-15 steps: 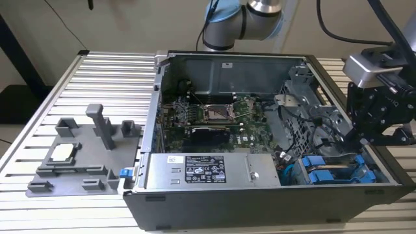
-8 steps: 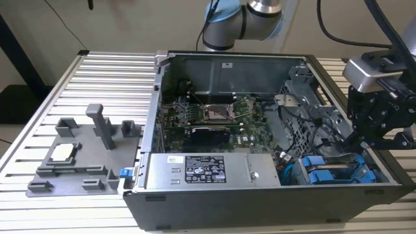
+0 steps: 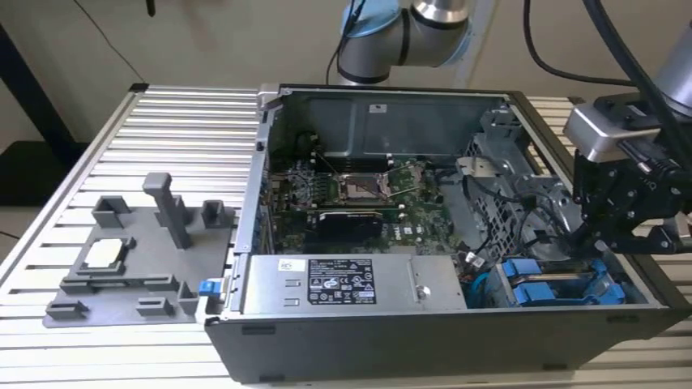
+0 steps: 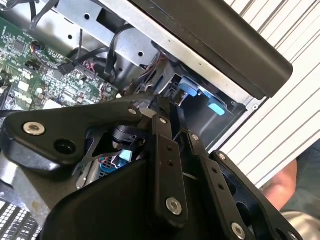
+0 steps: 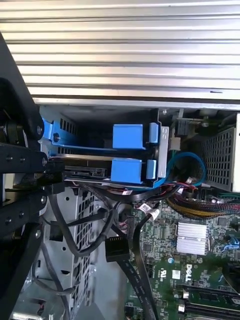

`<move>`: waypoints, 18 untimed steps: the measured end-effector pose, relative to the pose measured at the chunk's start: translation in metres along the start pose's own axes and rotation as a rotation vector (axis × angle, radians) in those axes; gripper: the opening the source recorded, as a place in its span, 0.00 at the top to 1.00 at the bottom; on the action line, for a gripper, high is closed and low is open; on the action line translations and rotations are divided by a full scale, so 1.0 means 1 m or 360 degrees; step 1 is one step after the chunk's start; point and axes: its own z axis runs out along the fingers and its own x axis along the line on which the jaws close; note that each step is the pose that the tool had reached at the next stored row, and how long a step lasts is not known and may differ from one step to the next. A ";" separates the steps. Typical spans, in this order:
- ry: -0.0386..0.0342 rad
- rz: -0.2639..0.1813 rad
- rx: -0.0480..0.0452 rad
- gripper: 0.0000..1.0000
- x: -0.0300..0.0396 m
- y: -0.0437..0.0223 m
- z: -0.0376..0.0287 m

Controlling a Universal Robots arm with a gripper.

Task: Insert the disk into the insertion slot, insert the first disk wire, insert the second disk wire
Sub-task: 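Insert the first disk wire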

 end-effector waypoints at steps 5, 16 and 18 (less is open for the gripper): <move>0.0000 0.0001 0.0000 0.81 0.0002 0.0002 0.0040; 0.0003 0.0041 0.0000 0.81 0.0015 0.0006 0.0094; 0.0003 0.0050 0.0000 0.81 0.0015 0.0007 0.0103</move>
